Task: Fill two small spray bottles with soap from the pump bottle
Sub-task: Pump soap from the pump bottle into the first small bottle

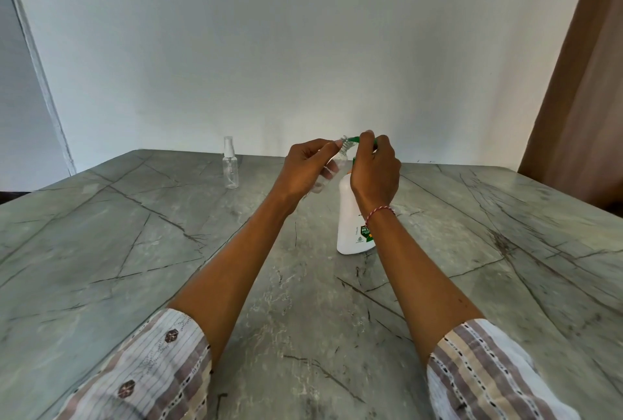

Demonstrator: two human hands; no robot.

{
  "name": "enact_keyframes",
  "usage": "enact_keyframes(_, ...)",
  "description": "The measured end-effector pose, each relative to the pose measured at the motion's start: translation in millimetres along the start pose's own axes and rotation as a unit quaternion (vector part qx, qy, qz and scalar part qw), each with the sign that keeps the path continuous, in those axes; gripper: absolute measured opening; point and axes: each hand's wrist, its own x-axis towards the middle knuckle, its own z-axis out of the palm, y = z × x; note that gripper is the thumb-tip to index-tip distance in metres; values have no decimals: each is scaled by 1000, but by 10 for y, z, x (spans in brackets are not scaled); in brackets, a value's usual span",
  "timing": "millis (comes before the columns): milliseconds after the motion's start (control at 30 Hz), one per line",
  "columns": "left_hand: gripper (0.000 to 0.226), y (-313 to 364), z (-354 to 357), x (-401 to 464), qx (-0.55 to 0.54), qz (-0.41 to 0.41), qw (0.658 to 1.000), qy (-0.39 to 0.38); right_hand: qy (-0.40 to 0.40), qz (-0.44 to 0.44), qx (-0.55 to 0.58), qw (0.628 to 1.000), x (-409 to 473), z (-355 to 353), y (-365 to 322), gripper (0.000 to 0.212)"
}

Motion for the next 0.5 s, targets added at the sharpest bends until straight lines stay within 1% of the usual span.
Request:
enact_keyframes(233, 20, -12, -40, -30, -11, 15, 1000, -8, 8, -7, 12, 1000, -4, -20, 0, 24)
enact_keyframes(367, 33, -31, -4, -38, -1, 12, 1000, -6, 11, -2, 16, 1000, -4, -29, 8, 23)
enact_keyframes(500, 38, -37, 52, -2, 2, -7, 1000, 30, 8, 6, 6, 1000, -12, -5, 17, 27)
